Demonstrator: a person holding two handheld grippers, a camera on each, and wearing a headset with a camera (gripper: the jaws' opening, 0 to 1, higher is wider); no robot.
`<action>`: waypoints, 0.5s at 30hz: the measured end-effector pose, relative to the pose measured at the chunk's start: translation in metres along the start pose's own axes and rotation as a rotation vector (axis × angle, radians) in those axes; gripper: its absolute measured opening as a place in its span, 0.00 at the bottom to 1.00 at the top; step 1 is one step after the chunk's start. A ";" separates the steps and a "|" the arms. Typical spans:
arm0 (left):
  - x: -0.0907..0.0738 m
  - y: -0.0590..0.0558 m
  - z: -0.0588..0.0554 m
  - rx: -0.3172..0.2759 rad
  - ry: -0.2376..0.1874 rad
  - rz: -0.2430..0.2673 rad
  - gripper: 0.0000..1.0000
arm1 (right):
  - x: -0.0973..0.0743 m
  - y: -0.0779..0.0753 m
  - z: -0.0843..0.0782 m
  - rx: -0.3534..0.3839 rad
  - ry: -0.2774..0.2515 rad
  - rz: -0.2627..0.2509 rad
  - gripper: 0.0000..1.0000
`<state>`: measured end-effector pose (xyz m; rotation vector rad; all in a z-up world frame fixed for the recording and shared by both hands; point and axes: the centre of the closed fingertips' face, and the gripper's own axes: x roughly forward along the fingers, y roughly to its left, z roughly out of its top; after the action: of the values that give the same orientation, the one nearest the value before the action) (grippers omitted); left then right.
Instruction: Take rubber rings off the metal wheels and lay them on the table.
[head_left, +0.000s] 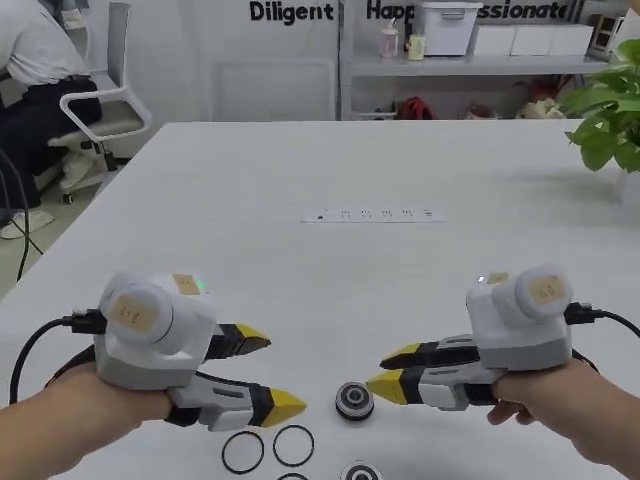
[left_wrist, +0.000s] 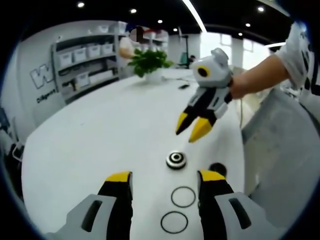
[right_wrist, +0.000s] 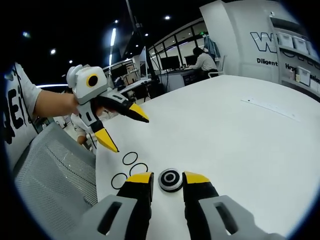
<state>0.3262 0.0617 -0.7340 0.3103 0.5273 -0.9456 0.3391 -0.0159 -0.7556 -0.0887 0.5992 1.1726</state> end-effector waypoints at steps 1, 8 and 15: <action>0.001 0.000 0.000 0.000 0.001 -0.002 0.53 | 0.000 -0.001 -0.002 -0.002 0.005 -0.001 0.20; 0.011 -0.001 -0.001 0.000 0.008 -0.016 0.52 | 0.001 -0.006 -0.013 -0.006 0.023 -0.010 0.20; 0.020 -0.005 -0.005 0.007 0.020 -0.031 0.51 | 0.003 -0.009 -0.022 -0.016 0.040 -0.013 0.20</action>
<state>0.3300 0.0475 -0.7489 0.3187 0.5490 -0.9755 0.3390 -0.0248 -0.7774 -0.1299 0.6233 1.1659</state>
